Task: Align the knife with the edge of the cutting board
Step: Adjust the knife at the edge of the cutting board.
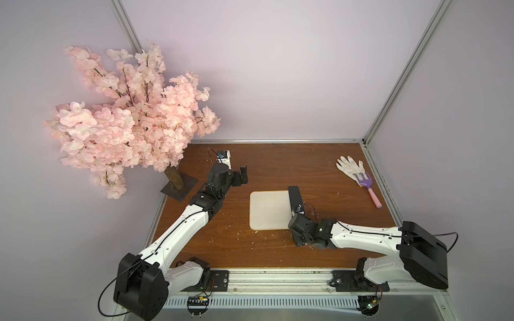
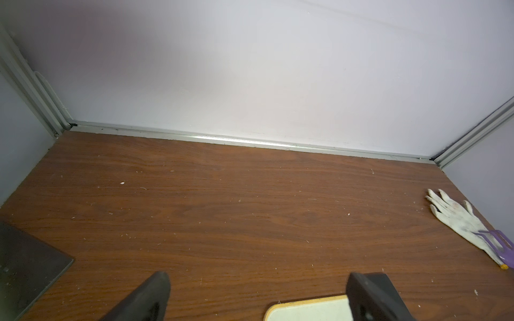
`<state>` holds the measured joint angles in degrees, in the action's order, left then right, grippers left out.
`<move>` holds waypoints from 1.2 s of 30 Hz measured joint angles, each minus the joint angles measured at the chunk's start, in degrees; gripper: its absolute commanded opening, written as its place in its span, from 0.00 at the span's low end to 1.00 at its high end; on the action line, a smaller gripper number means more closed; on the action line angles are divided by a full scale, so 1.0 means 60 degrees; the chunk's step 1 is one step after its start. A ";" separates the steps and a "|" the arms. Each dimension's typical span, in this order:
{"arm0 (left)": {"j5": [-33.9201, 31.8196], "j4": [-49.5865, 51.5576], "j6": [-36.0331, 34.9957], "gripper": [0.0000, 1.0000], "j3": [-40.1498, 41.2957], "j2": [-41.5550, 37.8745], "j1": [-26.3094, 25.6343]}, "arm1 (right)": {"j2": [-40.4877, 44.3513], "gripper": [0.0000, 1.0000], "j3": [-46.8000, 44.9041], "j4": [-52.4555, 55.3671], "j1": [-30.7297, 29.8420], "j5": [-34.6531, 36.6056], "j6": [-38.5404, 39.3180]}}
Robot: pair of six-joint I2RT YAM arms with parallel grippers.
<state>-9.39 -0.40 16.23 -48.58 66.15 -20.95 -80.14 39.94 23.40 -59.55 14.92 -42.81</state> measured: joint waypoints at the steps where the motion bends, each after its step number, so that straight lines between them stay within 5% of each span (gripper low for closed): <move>1: 0.0000 -0.0004 0.0000 1.00 0.0000 0.0000 0.0000 | -0.0106 0.52 0.0062 0.0040 0.0033 -0.0084 0.0011; 18: 0.0033 -0.0004 0.0011 1.00 0.0000 -0.0022 0.0055 | -0.1508 0.46 0.1107 0.0608 0.0186 -0.0594 0.0087; 24: 0.0036 -0.0004 0.0036 1.00 0.0000 -0.0073 0.0066 | -0.1563 0.31 0.1144 0.0616 0.0251 -0.0503 -0.0029; 29: 0.0047 -0.0004 0.0040 1.00 0.0000 -0.0080 0.0069 | -0.1413 0.00 0.0984 0.0495 0.0288 -0.0368 0.0033; 36: 0.0062 -0.0004 0.0044 1.00 0.0000 -0.0080 0.0073 | -0.0769 0.00 0.0761 0.1107 0.0306 0.0175 0.0015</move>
<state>-9.02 -0.43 16.49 -48.58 65.67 -20.51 -84.75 44.51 30.04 -57.71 15.97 -42.72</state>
